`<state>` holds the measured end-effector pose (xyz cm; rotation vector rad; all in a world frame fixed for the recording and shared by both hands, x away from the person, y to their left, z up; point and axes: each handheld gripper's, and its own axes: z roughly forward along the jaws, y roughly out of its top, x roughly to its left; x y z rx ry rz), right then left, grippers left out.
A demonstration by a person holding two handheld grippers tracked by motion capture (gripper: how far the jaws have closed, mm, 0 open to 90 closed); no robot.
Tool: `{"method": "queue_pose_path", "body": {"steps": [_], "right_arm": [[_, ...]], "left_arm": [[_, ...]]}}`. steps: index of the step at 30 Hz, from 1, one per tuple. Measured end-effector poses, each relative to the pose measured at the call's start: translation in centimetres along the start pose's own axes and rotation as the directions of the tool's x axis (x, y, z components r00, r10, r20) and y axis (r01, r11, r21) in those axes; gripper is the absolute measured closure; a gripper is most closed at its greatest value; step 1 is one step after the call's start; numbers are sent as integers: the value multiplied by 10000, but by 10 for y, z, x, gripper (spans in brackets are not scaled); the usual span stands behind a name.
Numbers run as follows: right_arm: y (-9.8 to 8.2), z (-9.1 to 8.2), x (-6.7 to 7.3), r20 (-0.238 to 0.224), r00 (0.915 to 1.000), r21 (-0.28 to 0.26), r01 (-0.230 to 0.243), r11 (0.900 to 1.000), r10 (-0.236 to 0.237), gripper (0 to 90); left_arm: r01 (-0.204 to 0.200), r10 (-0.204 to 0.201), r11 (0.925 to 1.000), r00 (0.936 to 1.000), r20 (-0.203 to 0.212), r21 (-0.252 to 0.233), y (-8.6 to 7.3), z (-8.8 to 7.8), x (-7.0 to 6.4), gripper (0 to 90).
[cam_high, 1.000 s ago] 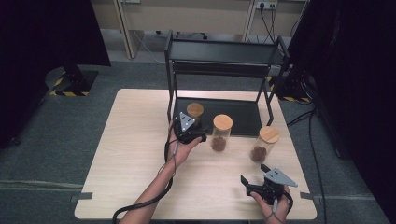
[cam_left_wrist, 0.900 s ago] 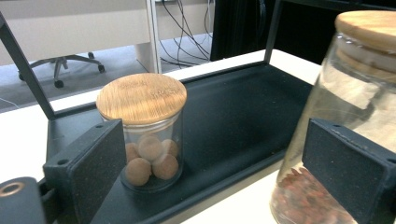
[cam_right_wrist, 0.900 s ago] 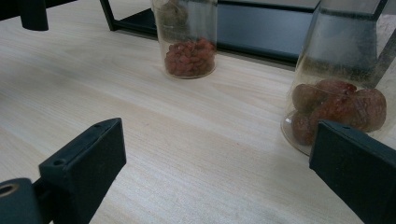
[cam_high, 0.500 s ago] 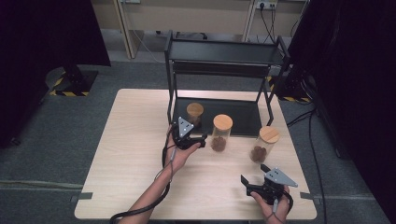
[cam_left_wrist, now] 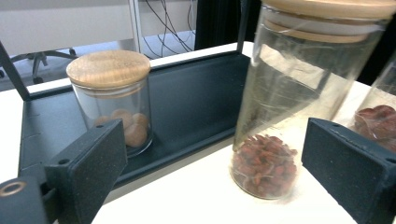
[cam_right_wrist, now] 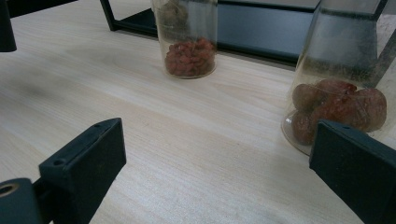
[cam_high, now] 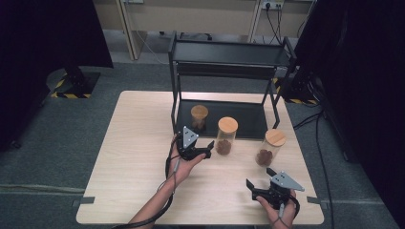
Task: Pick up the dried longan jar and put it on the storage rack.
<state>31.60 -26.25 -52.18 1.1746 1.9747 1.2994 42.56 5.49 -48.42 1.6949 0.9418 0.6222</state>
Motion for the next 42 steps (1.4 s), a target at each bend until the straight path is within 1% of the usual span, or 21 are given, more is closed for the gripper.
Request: {"method": "queue_pose_path", "body": {"steps": [1,3,5,9,11,12,13,17,20,26,30,32,35,42], "right_arm": [[0,0,0,-5,10000,-15,-12,10000,12,40],[0,0,0,-8,10000,-21,-16,10000,16,40],[0,0,0,-5,10000,-11,-8,10000,8,40],[0,0,0,8,10000,1,20,10000,-20,40],[0,0,1,21,10000,2,12,10000,-12,40],[0,0,1,21,10000,2,12,10000,-12,40],[0,0,1,18,10000,3,17,10000,-17,40],[0,0,1,19,10000,14,29,10000,-29,40],[0,0,1,18,10000,2,27,10000,-27,40],[0,0,1,18,10000,-6,25,10000,-25,40],[0,0,1,23,10000,-1,34,10000,-34,40],[0,0,1,22,10000,5,39,10000,-39,40],[0,0,1,21,10000,1,43,10000,-43,40],[0,0,2,28,10000,19,36,10000,-36,40]], "left_arm": [[-13,13,10000,10000,37,-1,-1,-1,-1,62],[105,-104,9999,9999,122,-94,-2,-4,-2,63],[67,-65,9999,9999,144,-108,-5,-6,-2,63],[91,-90,9999,9998,193,-55,-9,-10,-2,63],[119,-120,9999,9994,329,9,-12,-14,-4,63],[119,-120,9999,9994,329,9,-12,-14,-4,63],[36,-37,10000,9994,337,10,-13,-16,-4,63],[20,-21,10000,9993,378,37,-17,-19,-6,63],[140,-145,9998,9986,516,114,-20,-21,-7,63],[137,-143,9999,9976,679,101,-25,-26,-11,63],[112,-119,9999,9964,838,99,-27,-30,-14,64],[186,-199,9997,9949,991,140,-28,-33,-16,66],[168,-185,9997,9933,1138,158,-29,-38,-19,67],[130,-145,9998,9903,1380,116,-31,-45,-25,67]]}}
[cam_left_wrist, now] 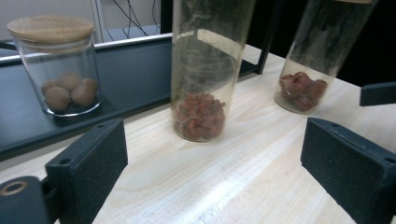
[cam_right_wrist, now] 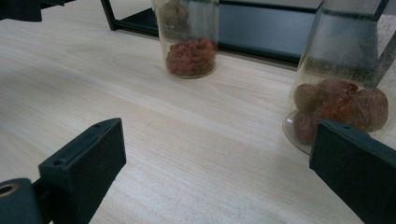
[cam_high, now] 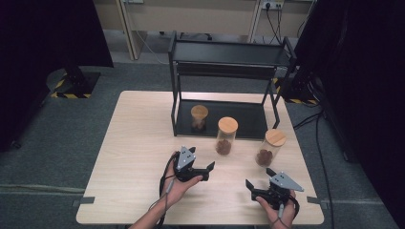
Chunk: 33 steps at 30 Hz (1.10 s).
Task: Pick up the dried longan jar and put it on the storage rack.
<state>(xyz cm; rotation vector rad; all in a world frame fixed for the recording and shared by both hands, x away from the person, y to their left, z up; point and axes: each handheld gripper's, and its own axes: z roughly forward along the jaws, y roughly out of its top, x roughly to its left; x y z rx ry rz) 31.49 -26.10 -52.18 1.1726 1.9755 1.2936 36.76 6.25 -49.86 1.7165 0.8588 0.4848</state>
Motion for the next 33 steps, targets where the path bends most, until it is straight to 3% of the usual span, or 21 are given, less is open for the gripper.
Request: {"method": "queue_pose_path", "body": {"steps": [9,24,33], "right_arm": [[0,0,0,-1,10000,-22,-3,10000,3,40],[0,-1,0,-71,10000,-51,-17,10000,17,40],[0,-1,0,-43,9999,-50,-96,9999,96,40]], "left_arm": [[-77,73,9999,9995,301,134,-6,-7,-4,68],[-138,133,9997,9994,305,186,-20,-18,-9,69],[-15,10,9998,9997,237,220,-26,-22,-5,69]]}}
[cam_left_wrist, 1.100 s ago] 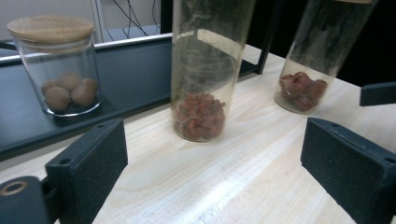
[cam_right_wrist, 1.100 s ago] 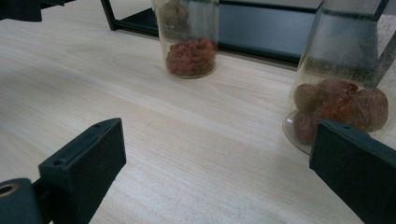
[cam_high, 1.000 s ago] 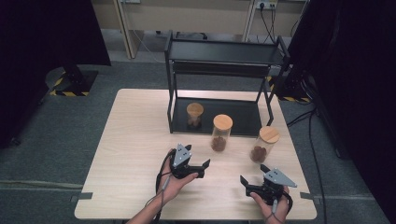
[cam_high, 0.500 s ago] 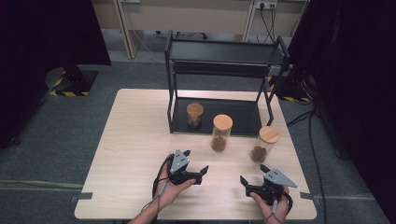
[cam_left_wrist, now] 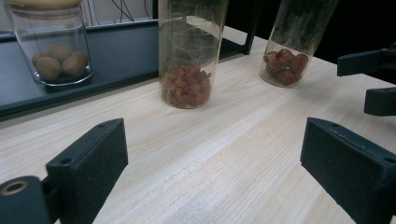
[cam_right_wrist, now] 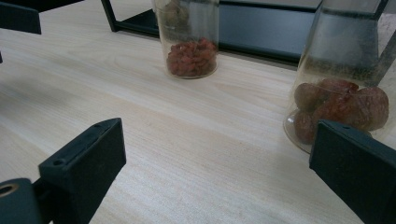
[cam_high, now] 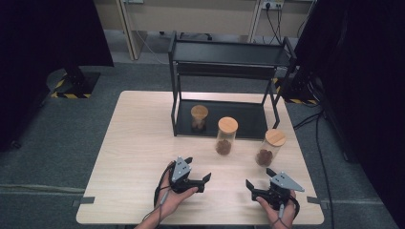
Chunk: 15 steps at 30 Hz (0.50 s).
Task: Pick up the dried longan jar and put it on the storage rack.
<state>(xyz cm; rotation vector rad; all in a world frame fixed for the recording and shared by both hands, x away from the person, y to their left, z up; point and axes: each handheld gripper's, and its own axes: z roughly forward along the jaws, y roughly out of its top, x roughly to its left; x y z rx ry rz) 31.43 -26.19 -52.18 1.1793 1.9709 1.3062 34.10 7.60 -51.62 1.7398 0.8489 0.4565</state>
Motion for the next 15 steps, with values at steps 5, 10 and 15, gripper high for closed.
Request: {"method": "queue_pose_path", "body": {"steps": [5,10,15], "right_arm": [[0,0,0,20,10000,-4,-66,10000,66,40],[0,0,-1,8,9999,-27,-119,9999,119,40],[0,0,-1,1,10000,-17,-67,10000,67,40]], "left_arm": [[59,-59,10000,10000,-14,22,-2,0,1,70],[89,-87,9998,9999,-73,177,-9,3,2,70],[97,-94,9998,9999,-117,175,-9,2,3,72]]}}
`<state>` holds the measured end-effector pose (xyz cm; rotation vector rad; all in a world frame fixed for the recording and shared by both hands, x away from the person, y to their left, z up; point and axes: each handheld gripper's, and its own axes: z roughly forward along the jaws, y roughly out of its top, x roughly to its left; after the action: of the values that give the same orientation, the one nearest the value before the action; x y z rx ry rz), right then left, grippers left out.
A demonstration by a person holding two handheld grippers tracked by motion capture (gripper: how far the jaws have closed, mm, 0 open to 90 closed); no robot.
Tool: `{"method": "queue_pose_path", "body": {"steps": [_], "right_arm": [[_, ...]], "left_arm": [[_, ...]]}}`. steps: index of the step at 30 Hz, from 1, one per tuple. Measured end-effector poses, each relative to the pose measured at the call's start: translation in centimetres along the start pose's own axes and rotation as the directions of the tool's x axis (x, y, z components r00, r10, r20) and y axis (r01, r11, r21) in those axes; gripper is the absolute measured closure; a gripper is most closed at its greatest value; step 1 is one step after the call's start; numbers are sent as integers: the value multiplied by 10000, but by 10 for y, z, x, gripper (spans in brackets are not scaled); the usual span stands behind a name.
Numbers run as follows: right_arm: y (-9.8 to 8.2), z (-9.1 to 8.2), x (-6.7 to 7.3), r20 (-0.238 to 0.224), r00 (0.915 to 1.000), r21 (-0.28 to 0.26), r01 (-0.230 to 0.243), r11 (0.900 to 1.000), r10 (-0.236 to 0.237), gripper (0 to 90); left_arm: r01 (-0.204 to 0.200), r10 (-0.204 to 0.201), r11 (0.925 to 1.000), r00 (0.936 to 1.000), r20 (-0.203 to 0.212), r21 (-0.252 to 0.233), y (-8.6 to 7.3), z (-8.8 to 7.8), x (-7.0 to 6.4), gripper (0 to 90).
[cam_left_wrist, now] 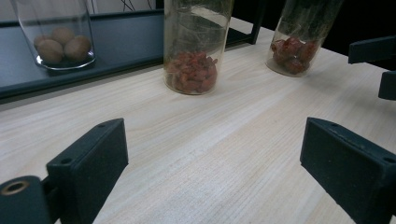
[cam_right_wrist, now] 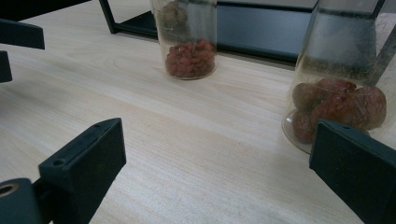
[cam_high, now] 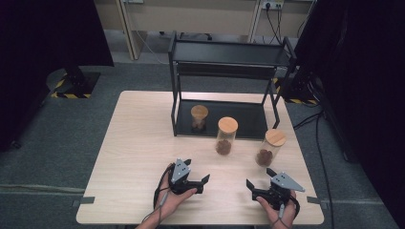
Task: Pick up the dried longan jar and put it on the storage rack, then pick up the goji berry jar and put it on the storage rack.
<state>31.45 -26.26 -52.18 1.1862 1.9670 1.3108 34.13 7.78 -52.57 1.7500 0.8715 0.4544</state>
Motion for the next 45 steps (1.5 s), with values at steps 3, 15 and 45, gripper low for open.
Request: {"method": "queue_pose_path", "body": {"steps": [3,15,45], "right_arm": [[0,0,-1,-4,10000,3,-63,10000,63,40],[10,0,0,132,9998,-556,-147,9983,155,37],[120,108,31,78,9974,-1433,717,9871,-713,109]], "left_arm": [[-16,16,10000,10000,-11,22,0,0,0,72],[-334,333,9994,9994,-79,-84,0,-1,-3,73],[-454,452,9986,9989,-110,-272,-1,-2,-5,78]]}}
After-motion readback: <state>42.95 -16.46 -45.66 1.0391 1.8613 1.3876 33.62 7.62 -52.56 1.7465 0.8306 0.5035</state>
